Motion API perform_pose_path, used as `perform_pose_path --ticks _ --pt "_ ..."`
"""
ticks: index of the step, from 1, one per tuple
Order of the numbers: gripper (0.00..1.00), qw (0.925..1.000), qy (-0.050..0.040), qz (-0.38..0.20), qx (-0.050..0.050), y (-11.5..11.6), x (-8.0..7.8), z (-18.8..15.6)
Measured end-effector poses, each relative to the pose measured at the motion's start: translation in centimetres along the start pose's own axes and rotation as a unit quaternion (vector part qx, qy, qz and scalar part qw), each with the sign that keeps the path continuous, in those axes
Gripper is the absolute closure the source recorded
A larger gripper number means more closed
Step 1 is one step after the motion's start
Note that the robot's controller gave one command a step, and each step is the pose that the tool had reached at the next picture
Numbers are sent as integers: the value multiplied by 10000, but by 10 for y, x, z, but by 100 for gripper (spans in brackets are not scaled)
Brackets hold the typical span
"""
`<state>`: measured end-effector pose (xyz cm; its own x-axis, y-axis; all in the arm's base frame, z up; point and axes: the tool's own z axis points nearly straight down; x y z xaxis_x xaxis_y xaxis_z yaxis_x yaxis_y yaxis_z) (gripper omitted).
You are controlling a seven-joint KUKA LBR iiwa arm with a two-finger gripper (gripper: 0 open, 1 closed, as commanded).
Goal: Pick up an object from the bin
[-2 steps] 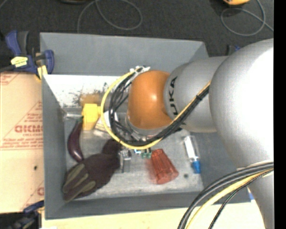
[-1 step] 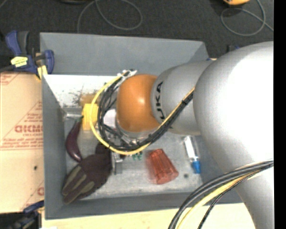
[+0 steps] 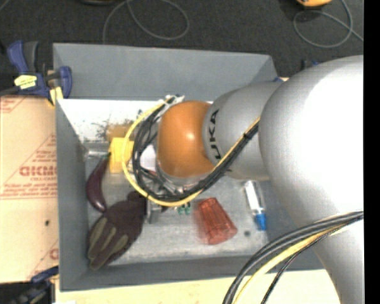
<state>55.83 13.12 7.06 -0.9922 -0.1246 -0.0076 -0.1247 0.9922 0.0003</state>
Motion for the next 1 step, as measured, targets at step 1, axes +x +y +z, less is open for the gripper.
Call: perform_pose_path --ticks 1 --pt "100 10000 -1 7 -1 -3 1 0"
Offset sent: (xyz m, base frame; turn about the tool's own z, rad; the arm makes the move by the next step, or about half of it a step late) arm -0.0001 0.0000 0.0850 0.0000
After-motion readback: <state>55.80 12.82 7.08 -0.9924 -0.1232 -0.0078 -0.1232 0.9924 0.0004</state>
